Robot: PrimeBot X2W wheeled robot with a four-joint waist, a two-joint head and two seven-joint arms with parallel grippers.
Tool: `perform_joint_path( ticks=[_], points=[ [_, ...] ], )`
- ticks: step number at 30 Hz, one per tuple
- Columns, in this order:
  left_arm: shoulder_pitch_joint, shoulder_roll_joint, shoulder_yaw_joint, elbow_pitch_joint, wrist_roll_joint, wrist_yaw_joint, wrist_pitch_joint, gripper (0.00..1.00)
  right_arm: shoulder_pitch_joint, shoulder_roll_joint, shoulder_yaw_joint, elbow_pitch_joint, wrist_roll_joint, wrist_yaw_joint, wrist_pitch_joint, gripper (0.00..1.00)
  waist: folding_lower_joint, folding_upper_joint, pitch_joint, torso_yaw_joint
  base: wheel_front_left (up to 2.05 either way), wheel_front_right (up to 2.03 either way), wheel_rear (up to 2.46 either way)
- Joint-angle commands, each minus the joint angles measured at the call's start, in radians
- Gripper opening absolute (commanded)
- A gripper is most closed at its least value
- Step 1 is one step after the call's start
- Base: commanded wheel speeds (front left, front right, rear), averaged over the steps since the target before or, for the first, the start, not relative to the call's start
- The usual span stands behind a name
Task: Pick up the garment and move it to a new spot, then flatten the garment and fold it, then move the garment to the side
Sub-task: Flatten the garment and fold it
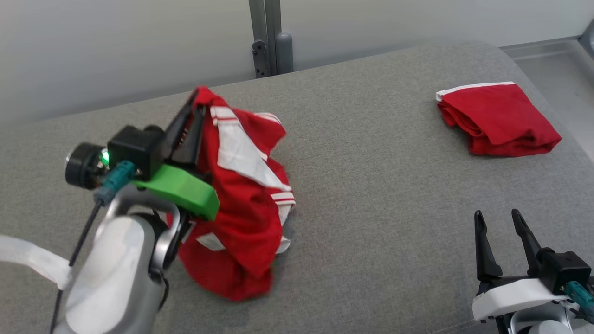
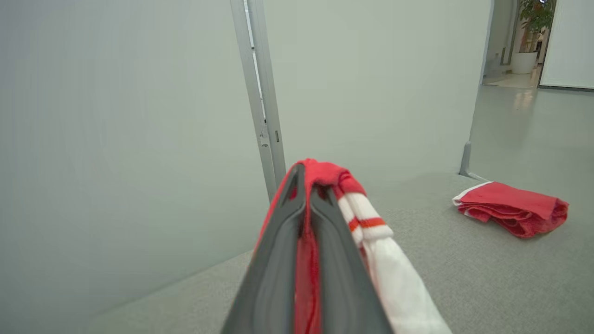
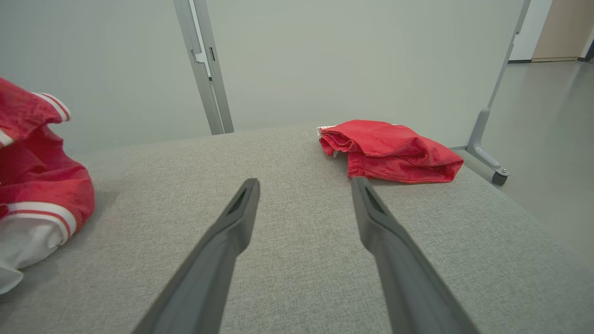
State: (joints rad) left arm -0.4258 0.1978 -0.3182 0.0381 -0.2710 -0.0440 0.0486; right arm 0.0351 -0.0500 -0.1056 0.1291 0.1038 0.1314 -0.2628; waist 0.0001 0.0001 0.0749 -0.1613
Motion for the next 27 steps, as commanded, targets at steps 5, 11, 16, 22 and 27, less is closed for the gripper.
perform_joint_path(
  ticks=[5, 11, 16, 22, 27],
  points=[
    [-0.169, 0.015, -0.009, 0.001, 0.015, -0.025, 0.055, 0.0, -0.017, -0.002, 0.016, 0.005, 0.006, -0.001, -0.003, 1.0, -0.0001, -0.0001, -0.006, -0.008, 0.0, 0.0, 0.0],
    [-0.31, -0.043, -0.088, 0.139, -0.013, -0.064, 0.066, 0.0, -0.048, -0.002, 0.04, 0.006, 0.015, -0.001, -0.003, 1.0, -0.0001, -0.0001, 0.028, -0.052, 0.0, 0.0, 0.0],
    [-0.341, -0.104, -0.218, 0.328, -0.06, -0.084, 0.02, 0.0, -0.083, -0.002, 0.056, 0.011, 0.034, -0.001, -0.003, 1.0, -0.0001, -0.0001, 0.093, -0.104, 0.0, 0.0, 0.0],
    [-0.378, -0.14, -0.397, 0.545, -0.149, -0.087, -0.081, 0.0, -0.122, -0.002, 0.076, 0.018, 0.063, -0.001, -0.003, 1.0, -0.0001, -0.0001, 0.17, -0.165, 0.0, 0.0, 0.0],
    [-0.417, -0.144, -0.51, 0.657, -0.217, -0.087, -0.193, 0.86, -0.129, -0.001, 0.07, 0.025, 0.084, -0.001, -0.003, 1.0, -0.0001, -0.0001, 0.199, -0.188, 0.0, 0.0, 0.0]
  ],
)
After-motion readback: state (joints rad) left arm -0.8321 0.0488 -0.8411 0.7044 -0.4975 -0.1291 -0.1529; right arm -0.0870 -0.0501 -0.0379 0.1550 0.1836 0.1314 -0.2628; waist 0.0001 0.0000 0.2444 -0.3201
